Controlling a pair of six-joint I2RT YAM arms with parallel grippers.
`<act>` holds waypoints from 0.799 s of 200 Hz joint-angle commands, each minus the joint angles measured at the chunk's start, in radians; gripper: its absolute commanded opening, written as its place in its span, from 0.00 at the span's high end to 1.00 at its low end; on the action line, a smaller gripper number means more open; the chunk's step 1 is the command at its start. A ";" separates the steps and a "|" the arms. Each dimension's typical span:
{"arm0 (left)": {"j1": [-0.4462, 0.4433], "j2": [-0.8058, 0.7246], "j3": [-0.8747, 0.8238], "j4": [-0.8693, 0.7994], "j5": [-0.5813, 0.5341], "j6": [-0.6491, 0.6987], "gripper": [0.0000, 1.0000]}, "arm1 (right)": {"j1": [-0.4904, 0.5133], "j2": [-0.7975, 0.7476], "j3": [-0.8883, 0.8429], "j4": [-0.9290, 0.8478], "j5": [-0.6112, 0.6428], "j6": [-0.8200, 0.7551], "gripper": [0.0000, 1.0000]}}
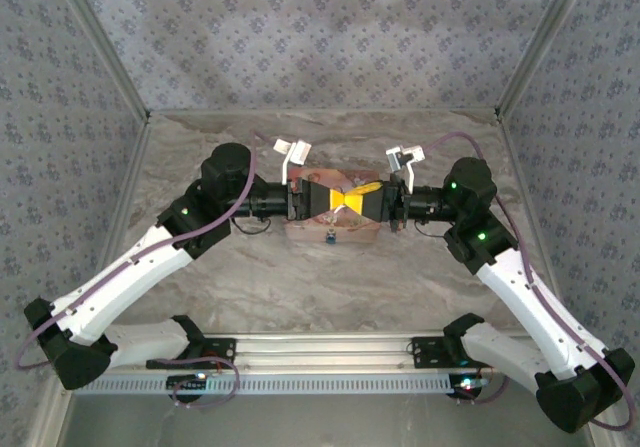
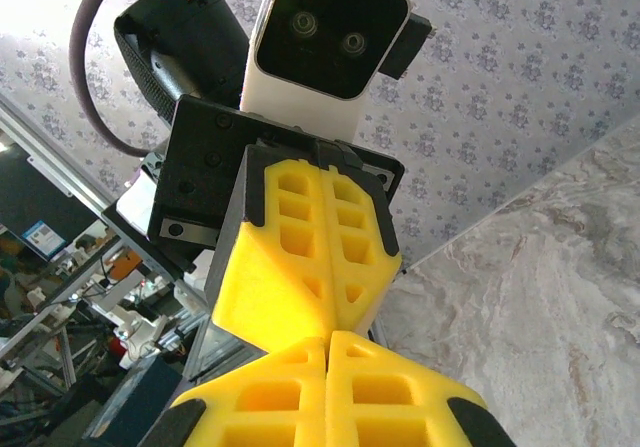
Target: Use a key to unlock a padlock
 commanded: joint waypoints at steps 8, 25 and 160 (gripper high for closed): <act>0.015 -0.023 0.004 0.072 -0.016 -0.002 1.00 | 0.024 -0.008 0.002 -0.068 0.011 -0.088 1.00; 0.037 -0.036 -0.009 0.082 -0.026 -0.021 0.94 | 0.023 -0.018 0.008 -0.107 0.040 -0.126 1.00; 0.117 -0.038 -0.071 -0.009 -0.159 -0.176 0.40 | 0.119 -0.069 0.105 -0.371 0.725 -0.671 1.00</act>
